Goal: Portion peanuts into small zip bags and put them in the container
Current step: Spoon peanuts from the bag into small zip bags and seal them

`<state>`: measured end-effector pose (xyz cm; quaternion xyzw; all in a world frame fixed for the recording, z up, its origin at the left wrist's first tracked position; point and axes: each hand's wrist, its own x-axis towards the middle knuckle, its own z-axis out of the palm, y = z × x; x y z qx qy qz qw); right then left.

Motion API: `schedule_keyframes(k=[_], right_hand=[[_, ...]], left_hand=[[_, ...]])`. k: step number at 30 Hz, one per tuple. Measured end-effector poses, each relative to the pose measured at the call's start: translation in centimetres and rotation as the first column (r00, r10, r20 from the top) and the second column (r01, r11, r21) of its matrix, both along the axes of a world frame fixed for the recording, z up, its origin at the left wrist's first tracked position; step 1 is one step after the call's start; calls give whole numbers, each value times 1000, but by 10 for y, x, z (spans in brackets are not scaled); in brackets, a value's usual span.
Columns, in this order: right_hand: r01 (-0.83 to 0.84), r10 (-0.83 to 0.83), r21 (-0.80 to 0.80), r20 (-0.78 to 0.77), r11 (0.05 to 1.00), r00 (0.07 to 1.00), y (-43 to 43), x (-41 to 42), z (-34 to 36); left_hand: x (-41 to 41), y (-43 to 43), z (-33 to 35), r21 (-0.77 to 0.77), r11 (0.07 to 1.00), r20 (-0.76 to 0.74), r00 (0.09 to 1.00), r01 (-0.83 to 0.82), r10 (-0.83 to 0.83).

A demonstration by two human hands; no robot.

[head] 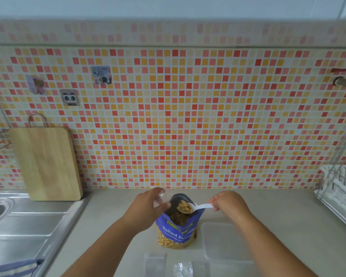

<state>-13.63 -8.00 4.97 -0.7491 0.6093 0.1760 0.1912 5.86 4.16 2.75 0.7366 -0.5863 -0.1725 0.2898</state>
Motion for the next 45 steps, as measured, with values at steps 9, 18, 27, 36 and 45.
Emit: schedule_keyframes(k=[9, 18, 27, 36, 45], right_hand=[[-197, 179, -69, -211, 978, 961, -19, -6, 25], [-226, 211, -44, -220, 973, 952, -17, 17, 35], [-272, 341, -407, 108, 872, 934, 18, 48, 65], [-532, 672, -751, -162, 391, 723, 72, 36, 119], [-391, 458, -583, -37, 712, 888, 58, 14, 34]], left_hand=[[-13, -5, 2, 65, 997, 323, 945, 38, -58], [-25, -15, -4, 50, 996, 421, 902, 75, -89], [-36, -26, -12, -10, 999, 315, 948, 48, -42], [-32, -23, -11, -118, 986, -214, 972, -118, 91], [-29, 6, 7, -244, 942, -780, 624, -228, -51]])
